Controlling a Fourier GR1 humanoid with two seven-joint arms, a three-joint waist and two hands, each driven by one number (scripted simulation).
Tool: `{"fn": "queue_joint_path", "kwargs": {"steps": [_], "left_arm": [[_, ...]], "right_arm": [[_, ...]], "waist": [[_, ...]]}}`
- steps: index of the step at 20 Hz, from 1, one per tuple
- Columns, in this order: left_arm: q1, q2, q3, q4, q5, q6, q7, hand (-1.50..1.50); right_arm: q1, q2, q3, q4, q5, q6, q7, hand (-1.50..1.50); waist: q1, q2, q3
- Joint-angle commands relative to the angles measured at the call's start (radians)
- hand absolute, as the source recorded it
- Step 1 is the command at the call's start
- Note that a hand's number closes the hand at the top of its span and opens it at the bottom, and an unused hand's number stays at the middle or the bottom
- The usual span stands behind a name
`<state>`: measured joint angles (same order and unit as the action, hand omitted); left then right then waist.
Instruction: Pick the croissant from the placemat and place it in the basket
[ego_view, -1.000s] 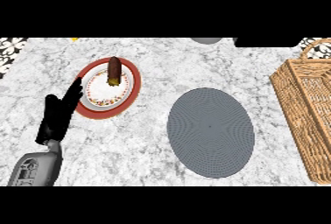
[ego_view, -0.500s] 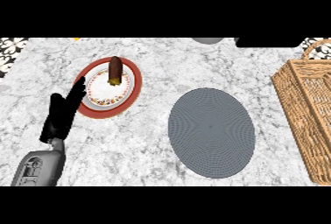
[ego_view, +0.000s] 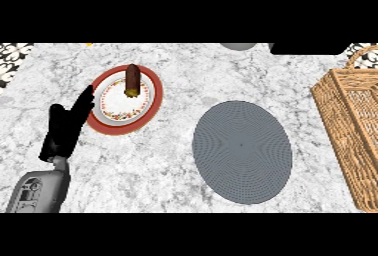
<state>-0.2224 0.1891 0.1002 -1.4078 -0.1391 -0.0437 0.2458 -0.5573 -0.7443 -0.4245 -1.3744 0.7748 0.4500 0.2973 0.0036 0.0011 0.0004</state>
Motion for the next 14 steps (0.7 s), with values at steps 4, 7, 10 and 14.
{"fn": "queue_joint_path", "kwargs": {"steps": [4, 7, 10, 14], "left_arm": [[-0.03, -0.012, 0.0, 0.032, -0.018, 0.021, 0.006, 0.0], [-0.008, 0.03, 0.025, 0.009, 0.011, -0.026, -0.001, 0.0], [0.02, -0.006, 0.007, 0.042, -0.009, -0.002, -0.059, 0.0], [0.008, -0.009, -0.002, 0.016, -0.013, 0.0, -0.023, 0.0]], "right_arm": [[-0.014, 0.076, -0.071, 0.144, -0.072, -0.047, 0.02, 1.5], [-0.026, 0.092, -0.079, 0.205, -0.091, -0.09, -0.008, -1.5], [0.027, 0.098, -0.107, 0.234, -0.108, -0.175, -0.104, -1.5], [0.034, 0.122, -0.165, 0.196, -0.165, -0.251, -0.152, -1.5]], "waist": [[0.0, 0.001, 0.0], [0.004, 0.001, 0.0], [0.001, 0.001, 0.0], [-0.002, -0.001, 0.0]]}}
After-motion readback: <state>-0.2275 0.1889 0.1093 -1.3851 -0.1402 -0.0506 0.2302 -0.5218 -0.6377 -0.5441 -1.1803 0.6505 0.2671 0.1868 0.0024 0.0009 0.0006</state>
